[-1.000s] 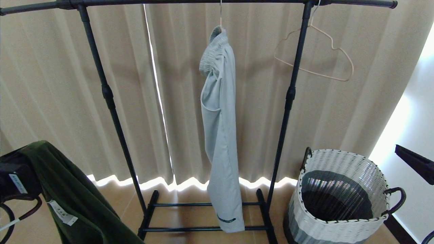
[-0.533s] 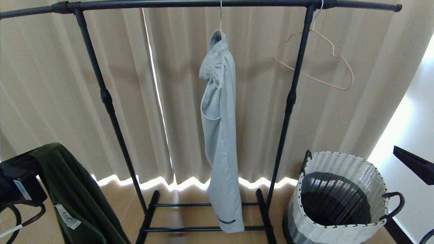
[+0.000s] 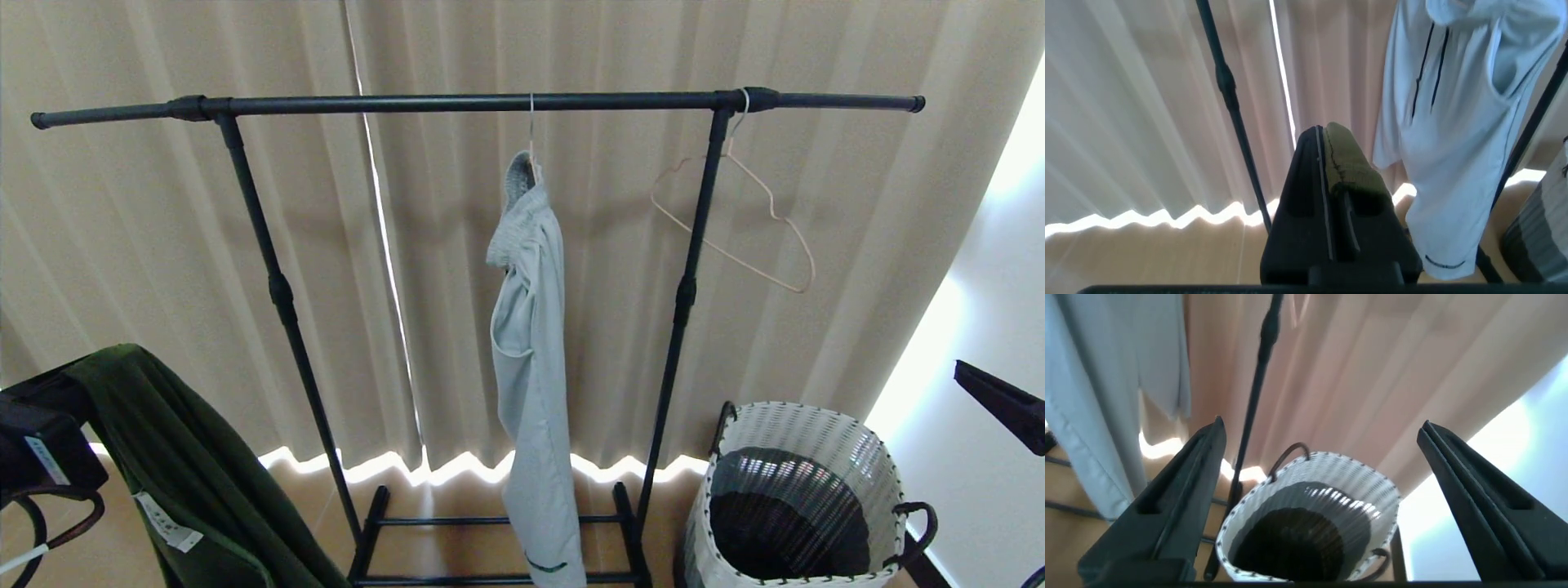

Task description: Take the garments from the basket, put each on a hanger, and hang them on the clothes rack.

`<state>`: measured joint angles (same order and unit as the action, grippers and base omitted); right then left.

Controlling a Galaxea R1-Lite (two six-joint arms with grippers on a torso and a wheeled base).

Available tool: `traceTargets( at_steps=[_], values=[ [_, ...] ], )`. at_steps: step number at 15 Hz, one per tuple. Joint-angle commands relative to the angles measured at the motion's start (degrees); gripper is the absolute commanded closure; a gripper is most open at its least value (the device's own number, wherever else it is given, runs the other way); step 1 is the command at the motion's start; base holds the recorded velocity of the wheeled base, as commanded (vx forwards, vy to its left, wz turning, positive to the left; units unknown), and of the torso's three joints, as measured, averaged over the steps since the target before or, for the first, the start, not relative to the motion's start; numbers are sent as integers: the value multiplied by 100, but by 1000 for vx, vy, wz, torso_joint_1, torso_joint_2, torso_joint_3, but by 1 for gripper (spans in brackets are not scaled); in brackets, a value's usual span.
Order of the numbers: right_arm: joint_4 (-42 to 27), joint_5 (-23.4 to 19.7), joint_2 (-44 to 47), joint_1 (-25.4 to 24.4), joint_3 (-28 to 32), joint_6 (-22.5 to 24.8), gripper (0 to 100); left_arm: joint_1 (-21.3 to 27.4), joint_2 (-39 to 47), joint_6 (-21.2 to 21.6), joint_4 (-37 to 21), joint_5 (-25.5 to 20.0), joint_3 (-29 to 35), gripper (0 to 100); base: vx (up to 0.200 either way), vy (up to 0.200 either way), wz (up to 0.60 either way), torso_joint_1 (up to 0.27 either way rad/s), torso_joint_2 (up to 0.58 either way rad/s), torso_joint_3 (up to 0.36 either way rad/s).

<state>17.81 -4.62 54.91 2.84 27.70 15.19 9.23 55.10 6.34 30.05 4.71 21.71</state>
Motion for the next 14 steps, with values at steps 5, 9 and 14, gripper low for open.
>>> traceTargets(
  at_steps=[5,9,14],
  values=[
    [-6,-13,-41,50,-10,10,0,9,9,8,1,-5,-27,100,0,0,0,185,-478,-293],
    [-252,-13,73,50,122,28,0,9,9,8,10,-5,-18,100,0,0,0,122,-321,-190],
    [-1623,-21,90,50,799,19,0,18,-8,-36,62,-5,-44,100,0,0,0,5,-18,-10]
  ],
)
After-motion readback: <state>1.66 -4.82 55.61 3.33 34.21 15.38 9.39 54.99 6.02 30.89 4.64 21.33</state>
